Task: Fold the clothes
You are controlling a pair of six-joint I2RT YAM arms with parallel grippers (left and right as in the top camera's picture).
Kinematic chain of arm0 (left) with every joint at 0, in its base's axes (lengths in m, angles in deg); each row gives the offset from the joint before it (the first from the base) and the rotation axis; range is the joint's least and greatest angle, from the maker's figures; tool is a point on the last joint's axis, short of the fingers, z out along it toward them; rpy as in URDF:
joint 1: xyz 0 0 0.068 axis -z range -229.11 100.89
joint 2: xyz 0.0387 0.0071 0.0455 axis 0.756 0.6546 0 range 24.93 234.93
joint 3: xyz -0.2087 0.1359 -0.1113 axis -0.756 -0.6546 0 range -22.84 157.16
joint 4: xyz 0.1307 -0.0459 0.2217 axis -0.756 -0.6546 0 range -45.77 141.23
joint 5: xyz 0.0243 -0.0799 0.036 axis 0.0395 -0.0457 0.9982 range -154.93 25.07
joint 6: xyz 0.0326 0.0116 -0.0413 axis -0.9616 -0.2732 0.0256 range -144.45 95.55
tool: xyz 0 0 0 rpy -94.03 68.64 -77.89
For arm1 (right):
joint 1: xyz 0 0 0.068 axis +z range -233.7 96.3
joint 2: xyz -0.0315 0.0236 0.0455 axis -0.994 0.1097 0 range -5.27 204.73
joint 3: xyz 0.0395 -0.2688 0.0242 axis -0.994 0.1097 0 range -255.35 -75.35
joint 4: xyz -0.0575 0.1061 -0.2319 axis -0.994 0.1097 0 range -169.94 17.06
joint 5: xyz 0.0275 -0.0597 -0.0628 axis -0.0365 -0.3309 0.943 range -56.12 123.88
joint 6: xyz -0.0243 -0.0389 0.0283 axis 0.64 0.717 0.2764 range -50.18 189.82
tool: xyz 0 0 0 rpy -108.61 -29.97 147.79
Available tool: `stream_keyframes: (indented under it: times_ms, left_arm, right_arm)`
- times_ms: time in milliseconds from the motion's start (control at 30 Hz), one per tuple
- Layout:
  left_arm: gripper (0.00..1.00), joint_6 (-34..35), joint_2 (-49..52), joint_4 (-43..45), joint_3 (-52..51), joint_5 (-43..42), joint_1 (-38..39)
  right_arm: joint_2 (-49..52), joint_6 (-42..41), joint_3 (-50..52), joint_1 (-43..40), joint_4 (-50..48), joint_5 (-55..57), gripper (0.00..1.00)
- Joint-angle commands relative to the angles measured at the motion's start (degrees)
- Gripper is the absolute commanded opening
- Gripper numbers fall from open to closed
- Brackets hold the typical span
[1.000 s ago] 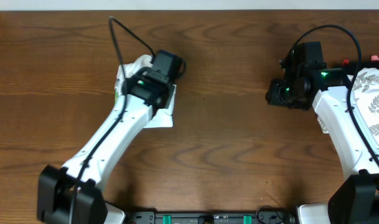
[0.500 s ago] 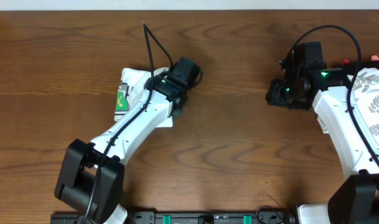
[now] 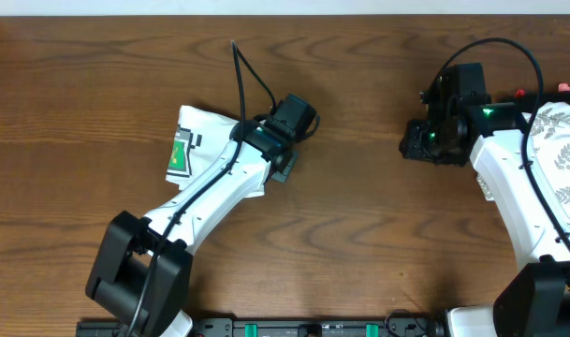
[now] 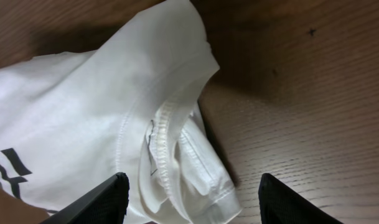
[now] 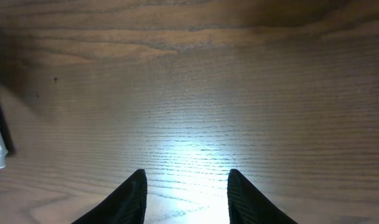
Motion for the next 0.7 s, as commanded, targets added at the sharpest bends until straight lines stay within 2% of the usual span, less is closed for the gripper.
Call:
stream_keyframes:
  times_ms: [0,67,200,267,367,433,500,667]
  left_arm:
    - [0.67,-0.5,-1.0,-0.2,-0.3,2.8,-1.6]
    - [0.67,-0.5,-1.7,0.1,-0.2,3.7,-3.5]
    - [0.65,-0.3,-3.3,2.4,-0.1,3.6,-9.9]
    - [0.6,-0.4,-4.0,4.8,-0.1,2.4,-13.8]
    - [0.49,-2.7,-4.0,9.3,-0.1,-5.3,-19.1]
    - [0.46,-5.8,-3.8,12.0,-0.1,-15.2,-21.8]
    - [0.41,-8.0,-3.3,13.9,-0.1,-21.3,-23.5]
    - [0.39,-10.2,-1.0,15.7,-0.2,-21.9,-25.6]
  right_arm:
    - [-1.4,0.8,-0.3,-0.7,0.0,-0.6,0.4]
    - [-1.4,1.5,-0.3,-0.7,-0.2,-0.9,0.39]
    - [-1.4,6.6,-0.2,-0.1,-0.8,-6.6,0.26]
    - [-1.4,9.7,-0.2,0.8,-2.0,-11.2,0.24]
    - [-1.4,13.4,-0.2,3.5,-4.7,-16.6,0.21]
    - [-1.4,13.4,-0.2,5.7,-6.2,-16.6,0.21]
    - [-1.4,13.4,-0.2,7.9,-7.3,-15.0,0.2]
    - [-1.0,13.2,-0.2,12.2,-8.3,-13.7,0.2]
